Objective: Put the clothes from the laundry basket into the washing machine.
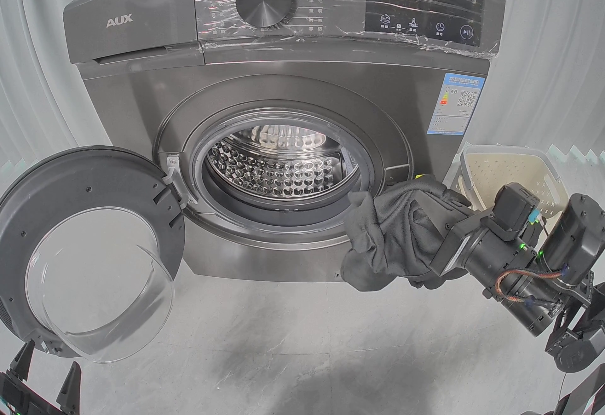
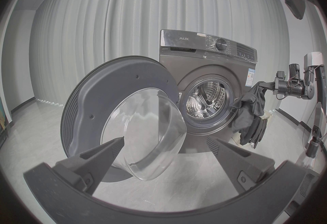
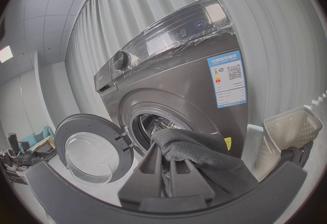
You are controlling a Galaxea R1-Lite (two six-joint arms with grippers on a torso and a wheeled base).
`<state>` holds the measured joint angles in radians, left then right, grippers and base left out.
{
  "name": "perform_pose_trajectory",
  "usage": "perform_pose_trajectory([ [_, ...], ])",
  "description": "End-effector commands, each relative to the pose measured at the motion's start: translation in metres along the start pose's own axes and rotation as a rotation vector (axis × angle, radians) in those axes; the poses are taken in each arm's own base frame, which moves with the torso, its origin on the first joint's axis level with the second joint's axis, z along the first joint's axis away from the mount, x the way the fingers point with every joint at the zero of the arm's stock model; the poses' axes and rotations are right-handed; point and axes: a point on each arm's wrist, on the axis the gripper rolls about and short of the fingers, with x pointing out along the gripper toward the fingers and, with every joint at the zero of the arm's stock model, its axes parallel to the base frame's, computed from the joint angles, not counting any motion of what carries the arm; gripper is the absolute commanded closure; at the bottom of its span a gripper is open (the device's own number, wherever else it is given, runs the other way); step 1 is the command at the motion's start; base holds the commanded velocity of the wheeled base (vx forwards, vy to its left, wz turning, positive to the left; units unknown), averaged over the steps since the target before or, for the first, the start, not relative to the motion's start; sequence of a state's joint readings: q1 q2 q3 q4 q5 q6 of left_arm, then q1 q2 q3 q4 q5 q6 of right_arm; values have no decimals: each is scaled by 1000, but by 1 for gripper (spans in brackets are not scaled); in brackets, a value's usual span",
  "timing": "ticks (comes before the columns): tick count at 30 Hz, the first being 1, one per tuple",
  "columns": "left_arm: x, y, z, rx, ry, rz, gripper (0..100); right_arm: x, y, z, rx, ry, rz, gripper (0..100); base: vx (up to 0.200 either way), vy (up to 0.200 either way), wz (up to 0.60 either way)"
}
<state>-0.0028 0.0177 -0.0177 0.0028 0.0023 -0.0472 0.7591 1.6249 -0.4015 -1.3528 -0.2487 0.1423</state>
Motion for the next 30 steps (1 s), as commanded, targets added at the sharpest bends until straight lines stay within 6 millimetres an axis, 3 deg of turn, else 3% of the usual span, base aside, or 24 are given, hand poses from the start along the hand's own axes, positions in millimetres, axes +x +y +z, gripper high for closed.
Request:
perform_pose_trajectory([
  [1, 0, 0, -4, 0, -3, 2, 0, 0, 0, -1, 0, 2, 2, 100, 0, 200, 0],
  [11, 0, 0, -4, 0, -3, 0, 0, 2, 2, -4, -2, 14, 8, 100, 0, 20, 0],
  [17, 0, 0, -4, 4, -3, 0, 0, 4, 2, -12, -5, 41, 8, 100, -200, 0, 0],
  [20, 0, 0, -4, 9, -3, 2, 0, 7, 3, -17, -8, 59, 10, 100, 0, 0, 0],
  [30, 0, 0, -4, 49, -3, -1, 0, 9, 21, -18, 10, 23, 77, 100, 0, 0, 0],
])
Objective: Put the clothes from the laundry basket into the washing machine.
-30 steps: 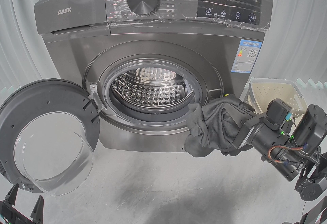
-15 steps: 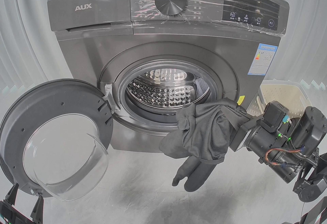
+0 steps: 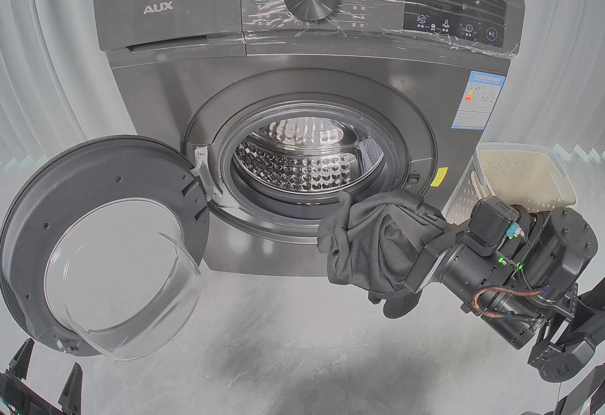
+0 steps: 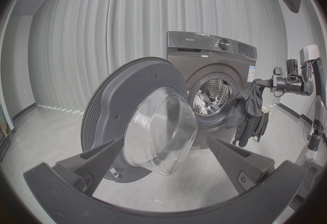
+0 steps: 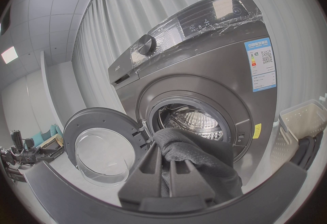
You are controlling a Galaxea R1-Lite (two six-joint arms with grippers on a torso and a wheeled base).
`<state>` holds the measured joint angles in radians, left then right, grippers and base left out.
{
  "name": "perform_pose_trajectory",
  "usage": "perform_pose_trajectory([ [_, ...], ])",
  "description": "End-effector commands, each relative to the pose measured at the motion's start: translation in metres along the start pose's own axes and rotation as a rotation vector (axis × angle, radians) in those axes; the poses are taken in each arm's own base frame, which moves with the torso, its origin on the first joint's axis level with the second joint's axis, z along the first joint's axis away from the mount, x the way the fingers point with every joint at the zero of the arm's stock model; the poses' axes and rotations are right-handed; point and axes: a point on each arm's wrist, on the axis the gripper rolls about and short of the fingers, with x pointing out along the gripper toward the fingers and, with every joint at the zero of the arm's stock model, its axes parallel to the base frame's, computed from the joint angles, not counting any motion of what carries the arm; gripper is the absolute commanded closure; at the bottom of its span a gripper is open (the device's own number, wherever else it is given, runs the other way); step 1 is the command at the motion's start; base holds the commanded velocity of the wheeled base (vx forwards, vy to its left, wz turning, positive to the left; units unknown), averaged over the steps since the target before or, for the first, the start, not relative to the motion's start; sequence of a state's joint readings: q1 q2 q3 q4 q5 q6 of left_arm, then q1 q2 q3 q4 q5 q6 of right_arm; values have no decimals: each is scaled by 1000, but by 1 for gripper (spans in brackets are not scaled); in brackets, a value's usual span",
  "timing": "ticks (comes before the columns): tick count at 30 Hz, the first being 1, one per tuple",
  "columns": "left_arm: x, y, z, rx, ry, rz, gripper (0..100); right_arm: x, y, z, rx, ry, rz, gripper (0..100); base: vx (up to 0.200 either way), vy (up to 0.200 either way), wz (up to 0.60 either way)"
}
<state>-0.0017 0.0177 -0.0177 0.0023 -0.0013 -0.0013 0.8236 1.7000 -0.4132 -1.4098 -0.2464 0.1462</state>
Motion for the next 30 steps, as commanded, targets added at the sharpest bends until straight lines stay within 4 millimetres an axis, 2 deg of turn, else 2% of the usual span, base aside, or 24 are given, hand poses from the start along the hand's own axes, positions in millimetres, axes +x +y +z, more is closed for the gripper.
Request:
perform_pose_trajectory([
  [1, 0, 0, -5, 6, -2, 0, 0, 3, 5, -3, 1, 3, 16, 100, 0, 0, 0],
  [16, 0, -1, -4, -2, -10, -28, 0, 11, 8, -1, 16, -33, 37, 100, 0, 0, 0],
  [17, -1, -1, 2, -26, -46, -24, 0, 11, 8, -1, 17, -34, 37, 100, 0, 0, 0],
  [18, -7, -1, 23, -78, -153, -43, 0, 13, 9, -1, 18, -34, 37, 100, 0, 0, 0],
  [19, -17, -2, 53, -118, -275, -69, 0, 14, 9, -1, 19, -35, 39, 100, 0, 0, 0],
  [21, -20, -5, 93, -95, -329, -111, 0, 17, 10, -2, 19, -38, 39, 100, 0, 0, 0],
  [22, -17, -6, 100, -66, -316, -139, 0, 20, 11, -2, 20, -41, 40, 100, 0, 0, 0],
  [24, -7, -9, 102, -37, -249, -242, 0, 25, 15, -3, 23, -47, 48, 100, 0, 0, 0],
  [30, 47, -9, 97, -64, 40, -427, 0, 38, 18, -3, 26, -63, 52, 100, 0, 0, 0],
])
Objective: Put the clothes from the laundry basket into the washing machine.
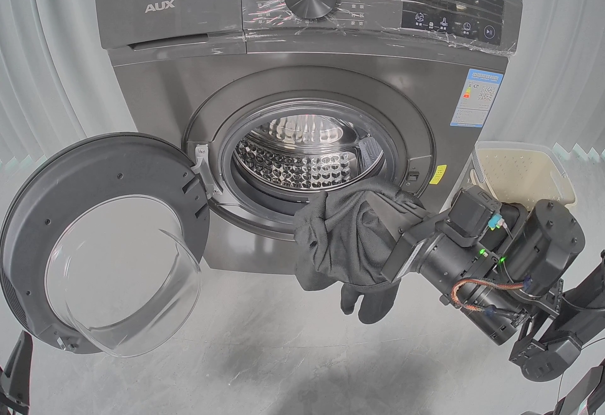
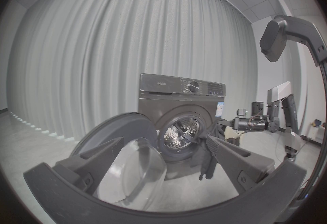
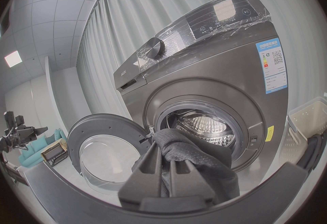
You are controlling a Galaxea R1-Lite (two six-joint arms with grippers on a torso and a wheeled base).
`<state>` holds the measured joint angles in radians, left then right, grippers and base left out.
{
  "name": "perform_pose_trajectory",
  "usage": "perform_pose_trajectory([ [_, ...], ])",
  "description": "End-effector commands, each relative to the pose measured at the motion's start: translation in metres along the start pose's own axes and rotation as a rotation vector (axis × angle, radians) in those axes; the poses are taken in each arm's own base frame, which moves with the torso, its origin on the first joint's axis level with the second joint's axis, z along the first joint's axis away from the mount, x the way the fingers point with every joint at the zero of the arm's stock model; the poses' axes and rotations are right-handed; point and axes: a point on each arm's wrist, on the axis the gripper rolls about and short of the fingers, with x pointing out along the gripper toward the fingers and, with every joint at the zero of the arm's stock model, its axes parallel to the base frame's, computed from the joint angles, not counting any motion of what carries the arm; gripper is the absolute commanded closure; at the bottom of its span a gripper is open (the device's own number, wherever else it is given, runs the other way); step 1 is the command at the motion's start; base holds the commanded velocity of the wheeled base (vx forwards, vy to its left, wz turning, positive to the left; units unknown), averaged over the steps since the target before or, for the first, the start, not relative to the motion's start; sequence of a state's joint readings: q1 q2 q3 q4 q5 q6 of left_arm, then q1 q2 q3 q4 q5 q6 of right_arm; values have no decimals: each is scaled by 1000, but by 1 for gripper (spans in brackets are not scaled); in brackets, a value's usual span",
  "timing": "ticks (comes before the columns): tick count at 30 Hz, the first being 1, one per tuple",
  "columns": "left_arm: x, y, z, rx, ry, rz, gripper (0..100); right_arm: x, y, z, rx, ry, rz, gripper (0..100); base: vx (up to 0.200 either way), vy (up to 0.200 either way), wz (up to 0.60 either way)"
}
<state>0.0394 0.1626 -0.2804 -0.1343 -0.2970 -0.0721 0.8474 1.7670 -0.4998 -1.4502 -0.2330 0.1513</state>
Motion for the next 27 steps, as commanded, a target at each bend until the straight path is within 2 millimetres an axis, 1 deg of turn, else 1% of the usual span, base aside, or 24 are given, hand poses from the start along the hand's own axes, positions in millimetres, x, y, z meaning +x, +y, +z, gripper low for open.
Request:
perform_pose_trajectory([
  [1, 64, 15, -7, -107, 305, -203, 0, 21, 4, -5, 3, -17, 6, 100, 0, 0, 0],
  [2, 71, 16, -9, -121, 324, -254, 0, 23, 4, -5, 5, -21, 10, 100, 0, 0, 0],
  [3, 73, 16, -9, -125, 327, -266, 0, 24, 4, -5, 5, -21, 12, 100, 0, 0, 0],
  [4, 83, 16, -10, -143, 348, -320, 0, 26, 4, -6, 6, -22, 23, 100, 0, 0, 0],
  [7, 104, 15, -16, -166, 394, -397, 0, 31, 2, -7, 16, -23, 20, 100, 0, 0, 0],
  [9, 114, 12, -20, -176, 422, -447, 0, 35, 3, -11, 15, -20, 18, 100, 0, 0, 0],
  [13, 142, 1, -31, -192, 470, -552, 0, 40, 3, -13, 15, -22, 18, 100, 0, 0, 0],
  [15, 154, -2, -37, -190, 480, -566, 0, 42, 4, -15, 15, -20, 18, 100, 0, 0, 0],
  [16, 157, -3, -38, -190, 481, -568, 0, 42, 4, -15, 15, -20, 18, 100, 0, 0, 0],
  [17, 164, -5, -42, -190, 489, -569, 0, 43, 4, -15, 15, -20, 20, 100, 0, 0, 0],
  [20, 177, -9, -48, -191, 494, -575, 0, 44, 4, -13, 16, -24, 20, 100, 0, 0, 0],
  [22, 181, -10, -49, -192, 494, -580, 0, 45, 5, -13, 18, -26, 21, 100, 0, 0, 0],
  [23, 187, -12, -52, -192, 498, -585, 0, 47, 4, -16, 17, -22, 18, 100, 0, 0, 0],
  [26, 191, -17, -54, -192, 502, -609, 0, 50, 4, -20, 15, -17, 16, 100, 0, 0, 0],
  [27, 195, -20, -56, -196, 512, -619, 0, 53, 2, -24, 13, -13, 9, 100, 0, 0, 0],
])
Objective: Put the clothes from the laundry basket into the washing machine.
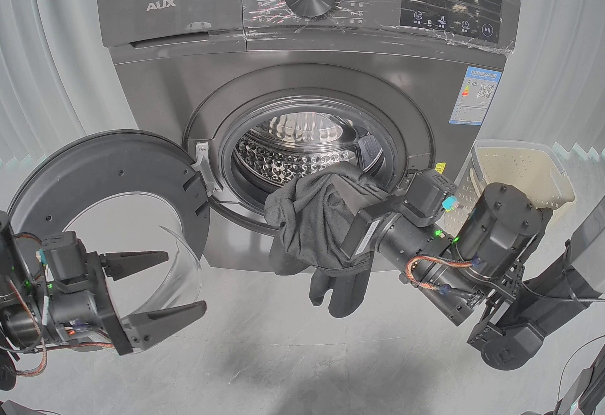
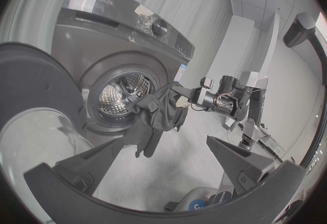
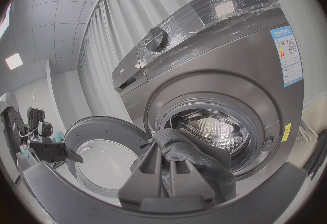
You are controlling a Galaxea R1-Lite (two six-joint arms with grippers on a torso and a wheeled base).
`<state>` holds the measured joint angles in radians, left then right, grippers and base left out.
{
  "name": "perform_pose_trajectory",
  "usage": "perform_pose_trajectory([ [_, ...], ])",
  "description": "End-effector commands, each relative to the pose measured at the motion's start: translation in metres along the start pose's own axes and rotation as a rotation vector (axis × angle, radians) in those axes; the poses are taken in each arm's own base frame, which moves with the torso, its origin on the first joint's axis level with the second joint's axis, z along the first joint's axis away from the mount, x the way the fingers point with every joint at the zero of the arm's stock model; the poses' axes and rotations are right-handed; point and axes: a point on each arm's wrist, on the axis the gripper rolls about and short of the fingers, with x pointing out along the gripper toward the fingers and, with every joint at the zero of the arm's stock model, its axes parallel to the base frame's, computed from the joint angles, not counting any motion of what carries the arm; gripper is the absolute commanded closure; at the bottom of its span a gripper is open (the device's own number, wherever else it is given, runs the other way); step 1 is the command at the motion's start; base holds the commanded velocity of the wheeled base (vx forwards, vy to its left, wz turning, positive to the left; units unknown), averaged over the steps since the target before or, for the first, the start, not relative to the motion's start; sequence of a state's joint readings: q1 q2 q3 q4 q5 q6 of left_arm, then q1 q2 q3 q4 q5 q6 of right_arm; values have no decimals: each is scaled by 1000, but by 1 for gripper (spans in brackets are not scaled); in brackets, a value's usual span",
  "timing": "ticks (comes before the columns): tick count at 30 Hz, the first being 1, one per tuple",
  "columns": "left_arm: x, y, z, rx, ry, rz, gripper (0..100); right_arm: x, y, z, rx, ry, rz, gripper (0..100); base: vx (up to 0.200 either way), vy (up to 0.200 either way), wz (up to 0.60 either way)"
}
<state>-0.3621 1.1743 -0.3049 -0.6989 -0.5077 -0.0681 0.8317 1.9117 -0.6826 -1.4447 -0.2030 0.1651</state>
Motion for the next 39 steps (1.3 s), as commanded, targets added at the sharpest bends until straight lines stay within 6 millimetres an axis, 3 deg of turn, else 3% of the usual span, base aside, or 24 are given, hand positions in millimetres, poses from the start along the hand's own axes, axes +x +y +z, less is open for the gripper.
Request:
perform_pose_trajectory([
  [1, 28, 7, -8, -37, 84, -28, 0, 9, -3, -12, -5, 17, -12, 100, 0, 0, 0],
  [10, 56, 5, 1, -39, 57, 57, 0, 16, -2, -11, -2, -4, -24, 100, 0, 0, 0],
  [21, 106, 12, -22, -43, 97, 104, 0, 23, -1, -6, 0, -27, -26, 100, 0, 0, 0],
  [39, 157, 24, -29, -169, 103, 94, 0, 23, 0, -6, 1, -31, -25, 100, 0, 0, 0],
])
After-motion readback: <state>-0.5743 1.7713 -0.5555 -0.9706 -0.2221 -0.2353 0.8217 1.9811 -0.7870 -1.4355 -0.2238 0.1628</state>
